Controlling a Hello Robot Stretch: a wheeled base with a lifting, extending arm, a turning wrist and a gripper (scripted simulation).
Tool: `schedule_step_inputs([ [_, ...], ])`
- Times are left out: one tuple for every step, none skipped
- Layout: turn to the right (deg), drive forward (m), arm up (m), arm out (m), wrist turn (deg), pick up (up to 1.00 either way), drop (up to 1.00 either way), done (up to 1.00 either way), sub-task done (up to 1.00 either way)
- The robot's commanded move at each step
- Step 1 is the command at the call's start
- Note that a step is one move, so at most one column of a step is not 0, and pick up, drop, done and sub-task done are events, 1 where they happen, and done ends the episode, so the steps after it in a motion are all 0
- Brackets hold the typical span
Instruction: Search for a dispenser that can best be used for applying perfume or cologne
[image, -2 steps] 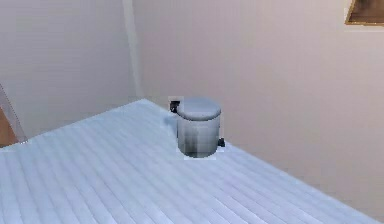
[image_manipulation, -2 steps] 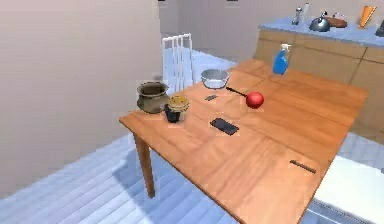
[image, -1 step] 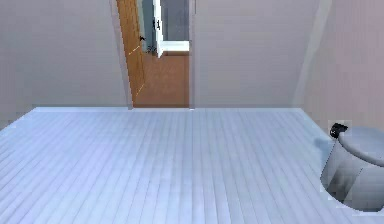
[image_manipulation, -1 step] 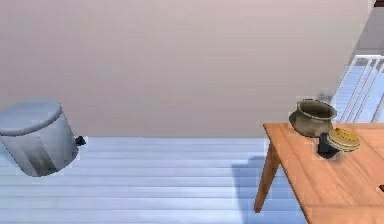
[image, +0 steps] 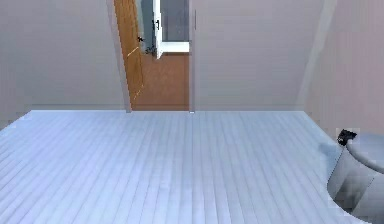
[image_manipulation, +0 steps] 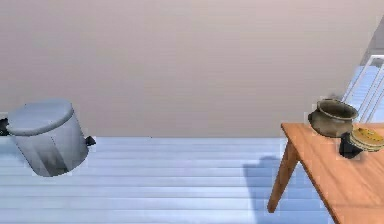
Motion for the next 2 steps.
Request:
schedule_step_inputs([
  [-45.0, 0.0, 0.0, 0.0, 0.0, 0.0, 0.0, 0.0, 0.0],
  [-39.0, 0.0, 0.0, 0.0, 0.0, 0.0, 0.0, 0.0, 0.0],
])
